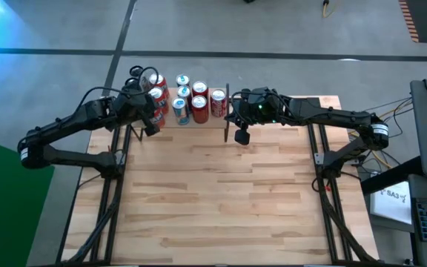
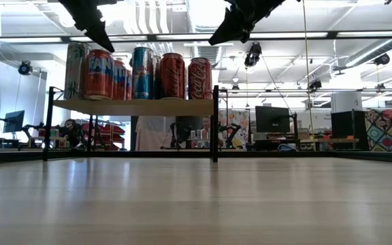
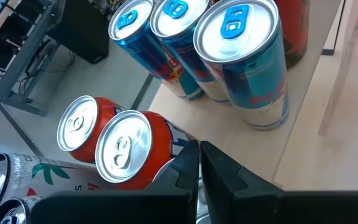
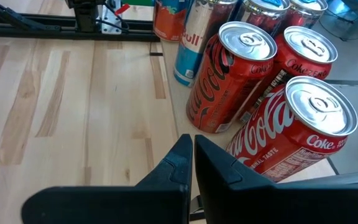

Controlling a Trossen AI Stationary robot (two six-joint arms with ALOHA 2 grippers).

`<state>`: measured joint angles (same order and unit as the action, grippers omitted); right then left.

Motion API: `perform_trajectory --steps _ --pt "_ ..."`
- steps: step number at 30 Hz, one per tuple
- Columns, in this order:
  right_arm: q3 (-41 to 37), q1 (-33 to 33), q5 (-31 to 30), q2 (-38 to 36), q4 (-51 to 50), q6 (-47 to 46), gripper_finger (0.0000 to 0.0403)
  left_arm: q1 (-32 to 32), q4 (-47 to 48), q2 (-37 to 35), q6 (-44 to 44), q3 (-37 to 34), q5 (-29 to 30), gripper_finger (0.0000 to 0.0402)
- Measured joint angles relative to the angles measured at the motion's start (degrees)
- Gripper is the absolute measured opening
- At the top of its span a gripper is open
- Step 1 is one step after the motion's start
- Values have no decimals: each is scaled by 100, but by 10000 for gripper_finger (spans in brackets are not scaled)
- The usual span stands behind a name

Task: Place canned beverage on shelf
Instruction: Adjust the red soda can on the shelf

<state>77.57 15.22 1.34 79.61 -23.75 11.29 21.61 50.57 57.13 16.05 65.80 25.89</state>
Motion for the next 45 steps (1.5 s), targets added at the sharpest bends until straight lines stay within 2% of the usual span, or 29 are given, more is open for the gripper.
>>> perform_trajectory --steps 45 --pt "-1 1 0 0 -2 -20 9 0 22 15 248 4 -351 0"
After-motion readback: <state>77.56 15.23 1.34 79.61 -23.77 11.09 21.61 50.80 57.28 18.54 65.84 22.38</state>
